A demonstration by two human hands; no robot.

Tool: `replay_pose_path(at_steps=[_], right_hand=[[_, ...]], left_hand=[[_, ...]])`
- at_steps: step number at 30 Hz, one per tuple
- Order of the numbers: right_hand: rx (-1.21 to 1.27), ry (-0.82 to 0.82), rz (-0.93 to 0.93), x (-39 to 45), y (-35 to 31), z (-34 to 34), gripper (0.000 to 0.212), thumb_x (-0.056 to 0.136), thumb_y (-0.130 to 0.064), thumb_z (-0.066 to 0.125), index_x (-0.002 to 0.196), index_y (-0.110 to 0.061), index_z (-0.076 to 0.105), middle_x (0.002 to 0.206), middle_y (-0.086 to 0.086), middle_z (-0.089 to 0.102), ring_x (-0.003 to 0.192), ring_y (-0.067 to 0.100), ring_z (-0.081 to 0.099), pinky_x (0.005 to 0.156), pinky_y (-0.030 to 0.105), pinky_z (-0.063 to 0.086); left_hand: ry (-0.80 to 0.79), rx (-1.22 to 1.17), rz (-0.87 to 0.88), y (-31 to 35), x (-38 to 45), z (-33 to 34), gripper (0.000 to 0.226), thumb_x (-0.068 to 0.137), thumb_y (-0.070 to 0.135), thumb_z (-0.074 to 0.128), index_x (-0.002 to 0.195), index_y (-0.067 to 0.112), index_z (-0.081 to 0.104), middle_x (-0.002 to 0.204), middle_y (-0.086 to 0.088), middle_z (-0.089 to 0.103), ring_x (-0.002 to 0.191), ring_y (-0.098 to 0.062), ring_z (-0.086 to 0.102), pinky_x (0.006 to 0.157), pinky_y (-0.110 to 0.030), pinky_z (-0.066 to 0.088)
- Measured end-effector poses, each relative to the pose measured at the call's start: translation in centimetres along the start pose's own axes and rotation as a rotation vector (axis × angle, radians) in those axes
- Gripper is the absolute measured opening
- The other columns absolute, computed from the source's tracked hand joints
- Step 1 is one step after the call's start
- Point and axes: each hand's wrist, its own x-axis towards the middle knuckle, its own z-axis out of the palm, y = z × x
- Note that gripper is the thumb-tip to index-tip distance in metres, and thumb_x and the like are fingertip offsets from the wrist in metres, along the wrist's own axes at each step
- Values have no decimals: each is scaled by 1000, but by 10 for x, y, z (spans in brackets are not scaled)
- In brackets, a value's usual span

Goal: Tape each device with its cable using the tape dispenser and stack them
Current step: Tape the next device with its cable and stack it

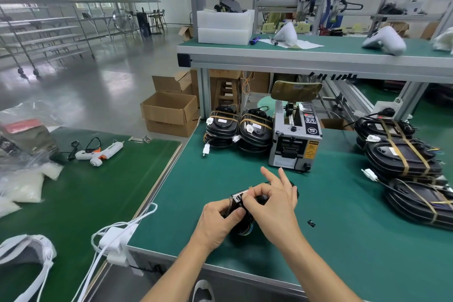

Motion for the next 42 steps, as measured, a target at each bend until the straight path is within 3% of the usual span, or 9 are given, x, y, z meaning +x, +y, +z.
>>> replay_pose_path(at_steps=[2,5,10,22,25,31,34,37,42], right_hand=[[-9,6,-5,-1,0,1,20,83,-27,73,64,-29,67,158,-16,44,155,-2,2,116,22,-24],[-29,16,-20,-3,-1,2,20,82,-26,73,65,-30,65,158,-14,43,155,-2,1,113,20,-26],[-54,10,-43,-6,-4,2,19,84,-26,71,67,-30,63,158,-15,42,156,1,1,121,32,-21],[-31,37,-13,-4,-8,2,21,82,-22,72,81,-35,55,140,-20,49,156,4,9,125,41,-12],[-10,50,10,-1,-6,5,18,83,-32,76,78,-34,58,140,-21,52,155,4,9,124,42,-12],[-32,64,15,1,-4,9,17,87,-39,74,84,-33,58,136,-22,53,153,4,13,124,43,-10],[168,172,55,13,-3,-5,18,83,-53,68,83,-35,64,124,-25,61,139,4,43,125,47,12],[331,342,117,46,8,-32,11,85,-44,67,90,-36,70,105,-16,71,104,4,65,103,40,50],[407,387,450,116,45,-53,21,92,-14,66,110,-17,77,78,-6,72,74,17,69,87,39,58]], left_hand=[[4,-8,-2,1,-1,0,68,83,79,74,115,20,84,105,-11,83,91,-8,69,86,-38,60],[-6,-14,-12,1,-1,1,59,84,78,75,115,29,84,105,-13,82,91,-11,69,88,-46,61],[-8,10,-18,-1,1,0,54,85,79,74,112,34,84,99,-16,80,84,-12,67,84,-54,60],[10,30,-9,-3,0,0,58,84,81,71,106,29,84,79,11,70,74,-6,57,69,-28,49],[35,36,-19,-6,1,0,75,80,86,71,98,14,82,76,7,67,72,-9,53,68,-34,46],[24,41,-13,-8,2,-2,65,81,85,71,102,25,82,81,-7,75,76,-10,59,74,-35,51],[5,29,14,-5,1,-1,58,82,84,70,114,37,83,105,6,84,96,-7,73,89,-30,59],[10,58,23,1,1,0,56,81,87,68,116,45,81,111,9,83,104,-7,76,93,-26,59],[22,35,35,4,-1,0,62,79,89,68,116,41,81,110,9,84,104,-6,77,90,-21,57]])
